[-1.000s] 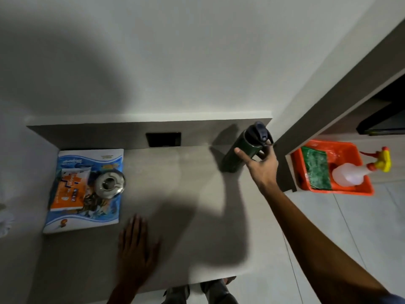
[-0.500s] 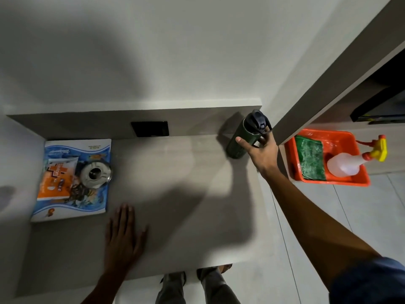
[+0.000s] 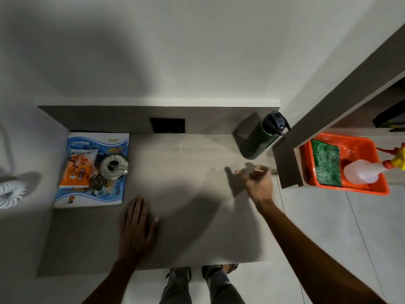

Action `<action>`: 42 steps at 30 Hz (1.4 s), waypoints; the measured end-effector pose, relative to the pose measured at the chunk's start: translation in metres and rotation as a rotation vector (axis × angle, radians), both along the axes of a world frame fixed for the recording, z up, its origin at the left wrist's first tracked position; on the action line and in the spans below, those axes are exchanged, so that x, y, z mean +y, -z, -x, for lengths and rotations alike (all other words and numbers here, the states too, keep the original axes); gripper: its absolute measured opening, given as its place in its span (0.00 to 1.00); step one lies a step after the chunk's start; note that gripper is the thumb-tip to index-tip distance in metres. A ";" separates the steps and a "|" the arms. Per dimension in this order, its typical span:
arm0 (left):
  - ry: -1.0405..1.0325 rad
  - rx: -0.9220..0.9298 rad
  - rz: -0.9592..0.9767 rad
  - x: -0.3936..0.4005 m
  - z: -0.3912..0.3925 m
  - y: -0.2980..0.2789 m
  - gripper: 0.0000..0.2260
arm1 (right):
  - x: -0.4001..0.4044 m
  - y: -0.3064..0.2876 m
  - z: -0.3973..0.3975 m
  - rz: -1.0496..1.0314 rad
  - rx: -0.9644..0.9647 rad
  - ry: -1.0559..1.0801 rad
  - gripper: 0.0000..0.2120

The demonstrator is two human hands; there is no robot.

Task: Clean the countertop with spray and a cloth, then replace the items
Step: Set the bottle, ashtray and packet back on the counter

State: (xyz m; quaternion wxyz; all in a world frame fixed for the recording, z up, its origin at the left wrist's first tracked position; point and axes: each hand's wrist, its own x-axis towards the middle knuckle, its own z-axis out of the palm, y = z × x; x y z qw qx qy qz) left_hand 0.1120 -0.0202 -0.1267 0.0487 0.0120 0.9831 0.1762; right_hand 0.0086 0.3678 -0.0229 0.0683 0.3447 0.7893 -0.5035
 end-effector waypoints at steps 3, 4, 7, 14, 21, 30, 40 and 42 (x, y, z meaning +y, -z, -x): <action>-0.011 0.082 0.007 -0.011 0.020 -0.017 0.32 | -0.058 0.006 -0.004 0.017 -0.039 -0.285 0.27; -0.025 0.134 0.025 -0.018 0.030 -0.023 0.28 | -0.080 0.003 0.000 0.078 -0.012 -0.341 0.24; -0.121 0.279 0.026 -0.046 0.061 -0.038 0.23 | -0.147 -0.001 0.021 0.145 0.075 -0.459 0.25; -0.337 0.298 -0.079 -0.115 0.118 -0.068 0.25 | -0.277 -0.017 0.062 -0.058 0.117 -0.891 0.47; -0.383 0.123 -0.122 -0.149 0.153 -0.079 0.34 | -0.346 -0.004 0.093 -0.305 0.058 -1.208 0.58; -0.398 0.066 -0.162 -0.154 0.150 -0.051 0.26 | -0.378 0.023 0.105 -0.436 0.079 -1.210 0.46; -0.543 0.233 -0.378 -0.120 0.151 -0.053 0.29 | -0.317 0.035 0.090 -0.283 0.226 -0.829 0.50; -0.507 0.268 -0.367 -0.096 0.155 -0.057 0.25 | -0.283 0.031 0.092 -0.303 0.190 -0.751 0.50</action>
